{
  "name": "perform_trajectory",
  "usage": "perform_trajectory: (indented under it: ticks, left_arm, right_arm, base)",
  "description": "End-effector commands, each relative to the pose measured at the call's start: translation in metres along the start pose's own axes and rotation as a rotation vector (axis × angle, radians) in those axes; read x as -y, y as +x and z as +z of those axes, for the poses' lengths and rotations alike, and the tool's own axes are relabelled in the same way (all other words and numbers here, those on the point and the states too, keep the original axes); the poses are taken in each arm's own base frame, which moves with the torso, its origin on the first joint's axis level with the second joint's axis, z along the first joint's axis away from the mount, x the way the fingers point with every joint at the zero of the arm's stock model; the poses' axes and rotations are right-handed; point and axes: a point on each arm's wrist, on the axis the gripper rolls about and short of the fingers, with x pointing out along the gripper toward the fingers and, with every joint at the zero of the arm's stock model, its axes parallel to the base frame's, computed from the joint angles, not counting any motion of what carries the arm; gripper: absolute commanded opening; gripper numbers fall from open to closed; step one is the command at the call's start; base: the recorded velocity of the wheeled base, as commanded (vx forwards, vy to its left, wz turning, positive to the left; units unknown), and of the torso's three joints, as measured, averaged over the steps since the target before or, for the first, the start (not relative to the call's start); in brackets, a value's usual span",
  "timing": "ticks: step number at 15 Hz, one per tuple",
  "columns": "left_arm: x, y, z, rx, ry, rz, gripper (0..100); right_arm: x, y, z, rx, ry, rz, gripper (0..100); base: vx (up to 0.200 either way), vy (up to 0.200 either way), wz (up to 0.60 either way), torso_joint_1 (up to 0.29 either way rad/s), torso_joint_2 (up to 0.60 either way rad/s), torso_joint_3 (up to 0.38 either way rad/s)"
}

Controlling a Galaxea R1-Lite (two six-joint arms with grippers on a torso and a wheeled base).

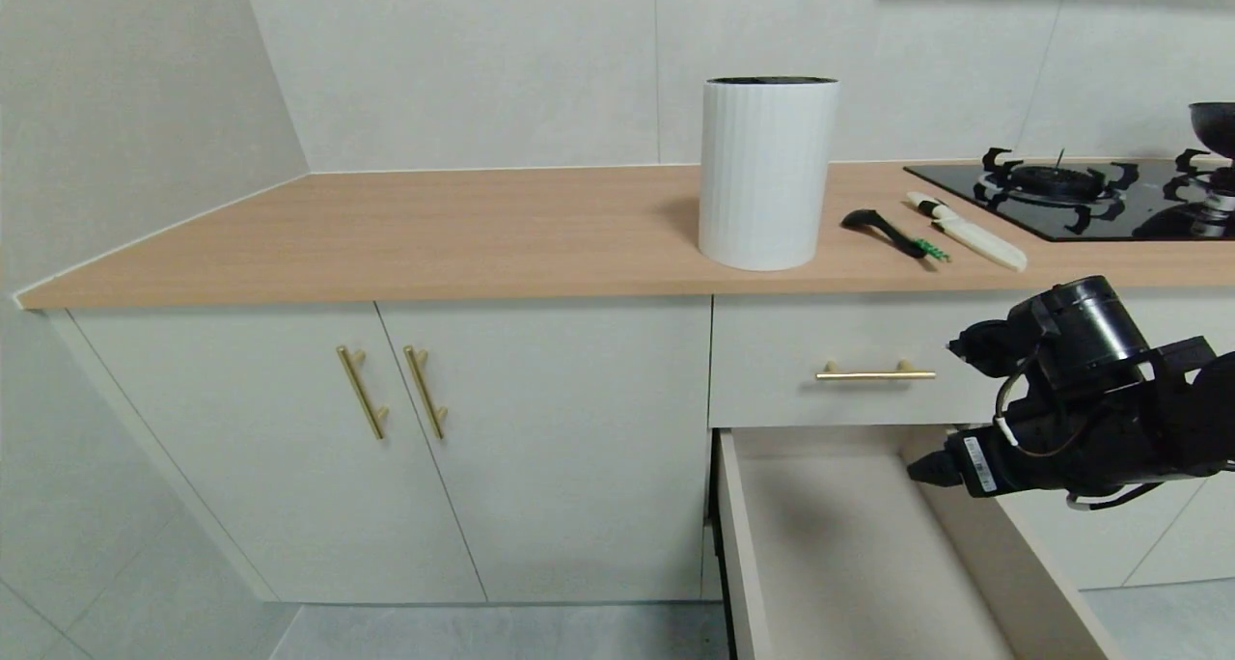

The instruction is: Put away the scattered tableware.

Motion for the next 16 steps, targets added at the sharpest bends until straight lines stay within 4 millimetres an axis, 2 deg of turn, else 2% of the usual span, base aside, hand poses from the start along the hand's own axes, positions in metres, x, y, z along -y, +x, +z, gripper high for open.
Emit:
perform_trajectory:
  ticks: [1, 9, 11, 13, 16]
  left_arm:
    - [0.000, 0.000, 0.000, 0.000, 0.000, -0.001, 100]
    - [0.000, 0.000, 0.000, 0.000, 0.000, -0.001, 100]
    - [0.000, 0.000, 0.000, -0.001, 0.000, 0.000, 100]
    - [0.000, 0.000, 0.000, 0.000, 0.000, -0.001, 100]
    - [0.000, 0.000, 0.000, 0.000, 0.000, -0.001, 100]
  right_arm:
    - [0.000, -0.001, 0.000, 0.003, 0.001, -0.002, 100]
    - [0.001, 0.002, 0.002, 0.021, 0.004, -0.032, 100]
    - [0.001, 0.000, 0.003, 0.041, 0.006, -0.030, 100]
    - [-0.001, 0.000, 0.010, 0.082, -0.015, -0.028, 100]
    - [-0.001, 0.002, 0.040, 0.205, -0.030, -0.024, 100]
  base:
    - [0.000, 0.000, 0.00, 0.159, -0.51, -0.295]
    - [0.000, 0.000, 0.00, 0.189, -0.48, -0.287]
    - [0.000, 0.000, 0.00, 0.090, -0.21, -0.112]
    - [0.000, 0.000, 0.00, 0.016, -0.05, -0.025]
    - [0.000, 0.000, 0.00, 0.000, 0.00, 0.000]
